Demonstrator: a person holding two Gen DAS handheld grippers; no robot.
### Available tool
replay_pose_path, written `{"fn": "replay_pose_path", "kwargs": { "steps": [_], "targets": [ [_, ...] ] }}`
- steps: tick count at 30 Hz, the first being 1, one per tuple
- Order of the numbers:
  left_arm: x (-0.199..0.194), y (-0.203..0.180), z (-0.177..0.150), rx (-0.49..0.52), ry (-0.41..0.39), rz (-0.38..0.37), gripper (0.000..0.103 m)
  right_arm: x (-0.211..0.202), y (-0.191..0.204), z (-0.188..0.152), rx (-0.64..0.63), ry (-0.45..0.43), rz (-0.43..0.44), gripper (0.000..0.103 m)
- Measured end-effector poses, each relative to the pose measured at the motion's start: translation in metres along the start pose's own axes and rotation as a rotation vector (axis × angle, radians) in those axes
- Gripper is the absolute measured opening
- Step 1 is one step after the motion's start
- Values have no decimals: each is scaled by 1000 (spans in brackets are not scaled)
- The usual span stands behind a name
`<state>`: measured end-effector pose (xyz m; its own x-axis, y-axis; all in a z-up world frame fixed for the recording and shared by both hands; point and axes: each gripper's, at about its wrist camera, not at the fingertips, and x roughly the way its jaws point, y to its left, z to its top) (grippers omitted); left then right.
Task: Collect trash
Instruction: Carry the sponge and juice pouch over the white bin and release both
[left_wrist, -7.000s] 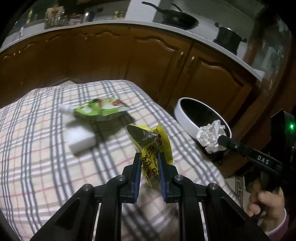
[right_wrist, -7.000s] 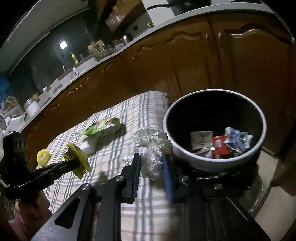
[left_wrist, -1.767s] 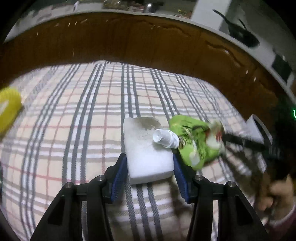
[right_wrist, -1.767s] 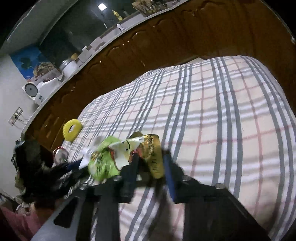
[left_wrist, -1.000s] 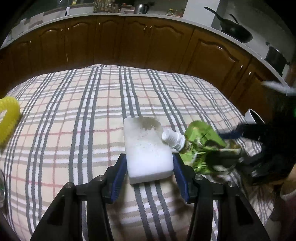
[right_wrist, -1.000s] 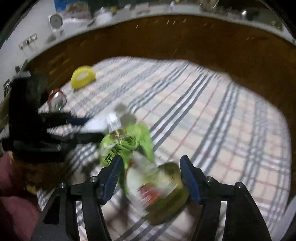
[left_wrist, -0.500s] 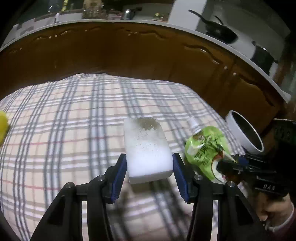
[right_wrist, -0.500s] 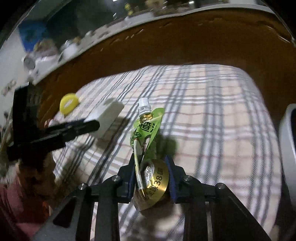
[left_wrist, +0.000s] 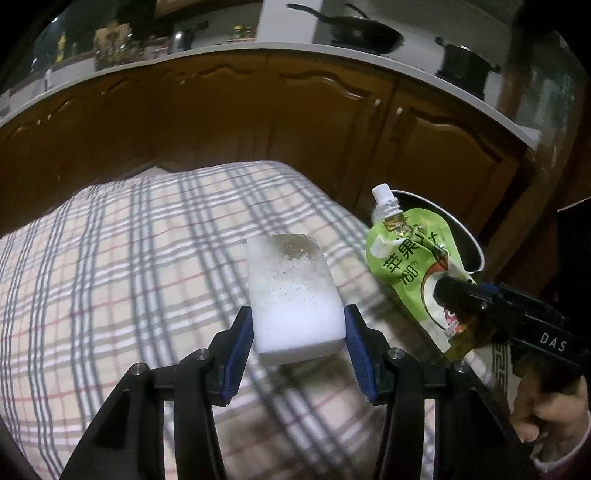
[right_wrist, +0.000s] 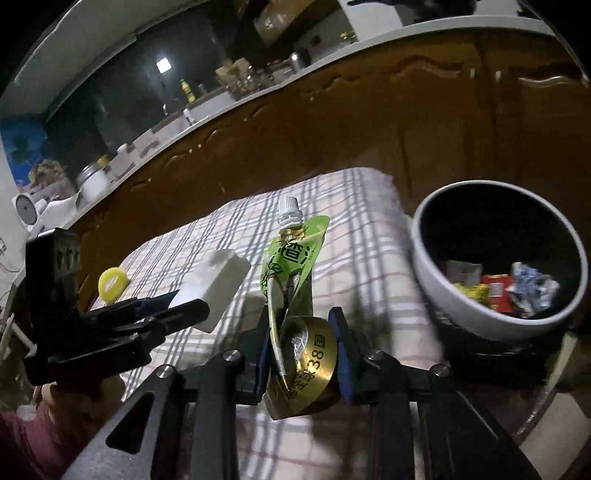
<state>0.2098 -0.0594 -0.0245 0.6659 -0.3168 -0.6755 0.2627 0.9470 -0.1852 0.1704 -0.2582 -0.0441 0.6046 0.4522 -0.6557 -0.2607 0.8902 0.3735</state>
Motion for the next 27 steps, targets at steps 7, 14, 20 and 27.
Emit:
{"fn": "replay_pose_path", "kwargs": {
  "steps": [7,14,20,27],
  "targets": [
    [8,-29,8,56,7,-19,48,-22,-26,3,47,-56,-49,30],
    [16,-54,18,99,4,-26,48,-44,-56,8,94,-102,-84,30],
    [25,-73,27,132,1,-37,48,-55,-74,9,118,-126,-107,30],
    [35,-85,38,163,-2,-46,48,-68,-91,7,144,-150,-141,30]
  ]
}}
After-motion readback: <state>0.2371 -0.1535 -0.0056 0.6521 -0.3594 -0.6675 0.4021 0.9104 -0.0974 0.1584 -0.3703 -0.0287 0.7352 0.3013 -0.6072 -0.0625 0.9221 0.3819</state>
